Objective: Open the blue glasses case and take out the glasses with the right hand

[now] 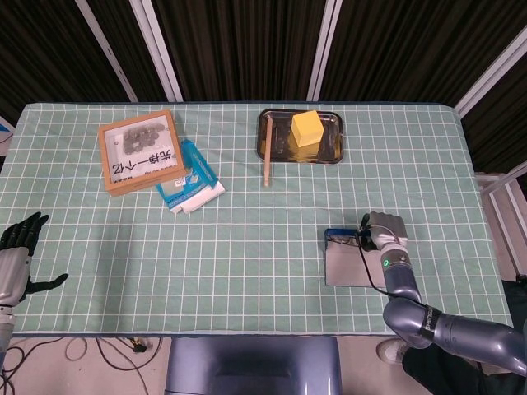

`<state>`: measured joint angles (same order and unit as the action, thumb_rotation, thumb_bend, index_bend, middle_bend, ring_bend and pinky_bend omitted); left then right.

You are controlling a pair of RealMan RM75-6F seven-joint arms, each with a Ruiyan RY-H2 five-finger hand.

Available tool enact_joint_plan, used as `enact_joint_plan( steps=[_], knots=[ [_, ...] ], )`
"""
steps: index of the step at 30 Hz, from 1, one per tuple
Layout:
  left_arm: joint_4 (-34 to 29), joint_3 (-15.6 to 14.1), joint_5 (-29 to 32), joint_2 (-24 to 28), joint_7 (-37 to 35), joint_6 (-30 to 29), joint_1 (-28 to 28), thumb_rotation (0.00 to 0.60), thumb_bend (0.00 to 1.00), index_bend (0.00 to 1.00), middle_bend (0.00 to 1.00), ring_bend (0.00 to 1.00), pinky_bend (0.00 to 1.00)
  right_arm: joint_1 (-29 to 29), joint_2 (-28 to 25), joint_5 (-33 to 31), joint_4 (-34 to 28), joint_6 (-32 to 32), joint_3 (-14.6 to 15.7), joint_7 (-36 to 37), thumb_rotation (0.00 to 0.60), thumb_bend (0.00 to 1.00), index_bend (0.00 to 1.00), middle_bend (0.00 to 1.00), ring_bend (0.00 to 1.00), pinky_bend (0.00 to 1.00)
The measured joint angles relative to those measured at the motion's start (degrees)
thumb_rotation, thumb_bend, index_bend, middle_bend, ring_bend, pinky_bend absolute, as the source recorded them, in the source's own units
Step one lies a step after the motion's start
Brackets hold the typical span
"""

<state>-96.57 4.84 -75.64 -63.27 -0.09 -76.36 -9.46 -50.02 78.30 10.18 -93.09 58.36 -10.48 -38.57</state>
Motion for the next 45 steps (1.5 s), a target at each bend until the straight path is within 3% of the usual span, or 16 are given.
enact_joint_plan(
  steps=[8,20,36,45],
  knots=[
    [-0.1,0.0,0.1,0.0,0.0,0.0,0.0,0.600,0.03,0.00,0.00,0.00,0.00,0.9,0.3,2.7,-0.2,0.6,-1.3,3.6,0.600,0.53,0.49,0.87,0.94,1.00],
    [-0.1,0.0,0.0,0.0,-0.1,-0.1,0.1,0.600,0.03,0.00,0.00,0.00,0.00,4.3,4.9,17.8,2.7,4.9,-1.7,11.6,0.600,0.52,0.49,0.87,0.94,1.00],
    [-0.1,0.1,0.0,0.0,-0.2,-0.3,0.1,0.600,0.03,0.00,0.00,0.00,0.00,8.4,16.4,35.0,13.8,17.7,-2.5,17.8,0.600,0.52,0.49,0.87,0.94,1.00],
    [-0.2,0.1,0.0,0.1,-0.5,-0.1,0.1,0.600,0.03,0.00,0.00,0.00,0.00,9.8,20.9,37.7,18.1,18.8,-4.2,17.3,0.600,0.51,0.49,0.87,0.94,1.00]
  ],
)
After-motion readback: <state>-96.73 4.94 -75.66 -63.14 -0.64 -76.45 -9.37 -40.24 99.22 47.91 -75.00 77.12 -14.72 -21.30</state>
